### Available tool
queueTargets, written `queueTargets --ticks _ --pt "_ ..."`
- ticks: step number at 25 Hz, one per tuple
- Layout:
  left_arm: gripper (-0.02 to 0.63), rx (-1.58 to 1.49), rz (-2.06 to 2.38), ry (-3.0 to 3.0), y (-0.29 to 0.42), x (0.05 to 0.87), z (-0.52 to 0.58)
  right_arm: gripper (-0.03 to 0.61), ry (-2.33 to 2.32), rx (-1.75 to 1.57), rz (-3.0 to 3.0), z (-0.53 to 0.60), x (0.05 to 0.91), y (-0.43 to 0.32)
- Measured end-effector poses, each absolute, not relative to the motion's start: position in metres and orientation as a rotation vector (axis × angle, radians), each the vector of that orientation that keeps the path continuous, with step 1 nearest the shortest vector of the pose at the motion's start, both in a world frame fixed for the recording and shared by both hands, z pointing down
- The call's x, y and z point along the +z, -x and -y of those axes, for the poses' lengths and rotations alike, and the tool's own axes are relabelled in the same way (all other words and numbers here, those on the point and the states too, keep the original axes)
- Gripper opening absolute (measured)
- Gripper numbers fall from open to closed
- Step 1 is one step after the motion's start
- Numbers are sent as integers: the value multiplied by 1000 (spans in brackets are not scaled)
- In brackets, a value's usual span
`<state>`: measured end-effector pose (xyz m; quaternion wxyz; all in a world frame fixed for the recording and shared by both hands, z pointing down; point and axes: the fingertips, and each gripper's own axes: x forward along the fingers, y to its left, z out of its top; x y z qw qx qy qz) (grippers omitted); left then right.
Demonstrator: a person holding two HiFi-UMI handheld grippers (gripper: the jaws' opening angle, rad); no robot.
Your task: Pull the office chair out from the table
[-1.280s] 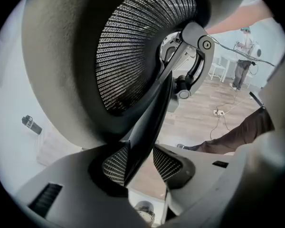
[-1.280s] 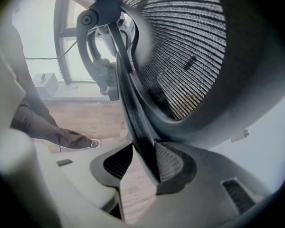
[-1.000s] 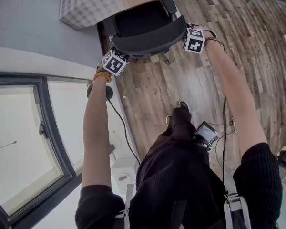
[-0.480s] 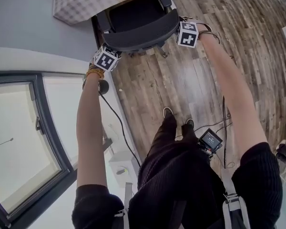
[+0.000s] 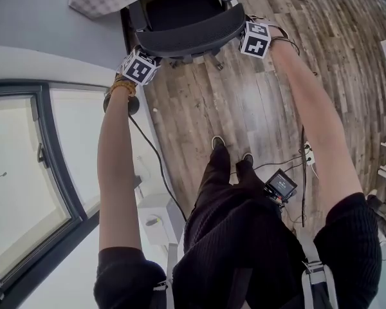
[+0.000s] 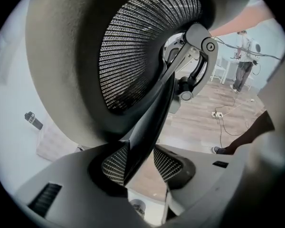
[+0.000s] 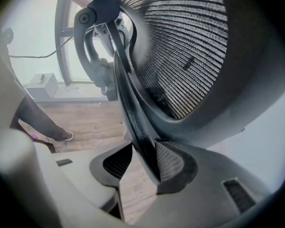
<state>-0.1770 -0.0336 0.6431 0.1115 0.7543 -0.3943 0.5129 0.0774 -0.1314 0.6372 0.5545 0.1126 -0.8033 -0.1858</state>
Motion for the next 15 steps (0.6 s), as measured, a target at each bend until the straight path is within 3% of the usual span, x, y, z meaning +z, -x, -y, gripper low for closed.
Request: queueTargets --ticks 15 --pt "169 1504 1155 -2207 170 647 13 153 -283 -450 1901 111 637 -85"
